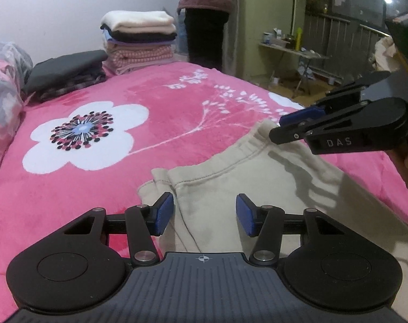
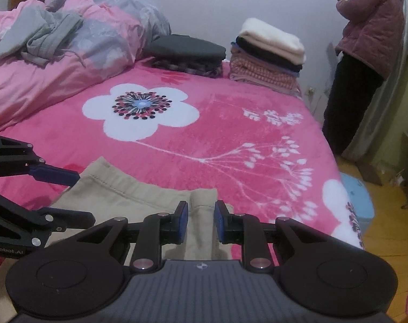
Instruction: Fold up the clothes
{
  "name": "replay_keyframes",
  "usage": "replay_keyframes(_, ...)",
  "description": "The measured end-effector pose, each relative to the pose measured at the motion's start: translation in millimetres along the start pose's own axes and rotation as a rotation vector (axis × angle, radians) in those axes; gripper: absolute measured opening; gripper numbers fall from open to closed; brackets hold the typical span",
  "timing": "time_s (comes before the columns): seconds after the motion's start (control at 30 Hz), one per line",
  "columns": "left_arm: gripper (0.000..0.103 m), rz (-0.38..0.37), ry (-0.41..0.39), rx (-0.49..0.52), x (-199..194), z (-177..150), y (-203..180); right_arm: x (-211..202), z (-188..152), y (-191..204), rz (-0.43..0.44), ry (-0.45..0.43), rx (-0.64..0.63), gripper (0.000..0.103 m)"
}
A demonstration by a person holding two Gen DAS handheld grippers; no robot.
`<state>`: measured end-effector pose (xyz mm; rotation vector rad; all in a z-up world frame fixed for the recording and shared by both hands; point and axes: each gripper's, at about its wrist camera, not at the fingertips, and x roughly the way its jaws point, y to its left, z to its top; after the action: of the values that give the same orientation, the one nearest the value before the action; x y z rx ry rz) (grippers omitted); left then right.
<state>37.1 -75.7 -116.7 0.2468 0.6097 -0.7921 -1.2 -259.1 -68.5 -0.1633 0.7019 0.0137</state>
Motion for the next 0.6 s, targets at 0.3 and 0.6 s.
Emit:
replay_keyframes(0.3,0.034,-0.004,-0.026,0.013,5,-1,0,9,-3,0,0.001,-0.006,-0.002,0.010)
replay_keyframes(0.6,0.008,0.008,-0.057,0.008,0,-2,-2,-7,-5,7,-0.032,-0.061,-0.039,0.008)
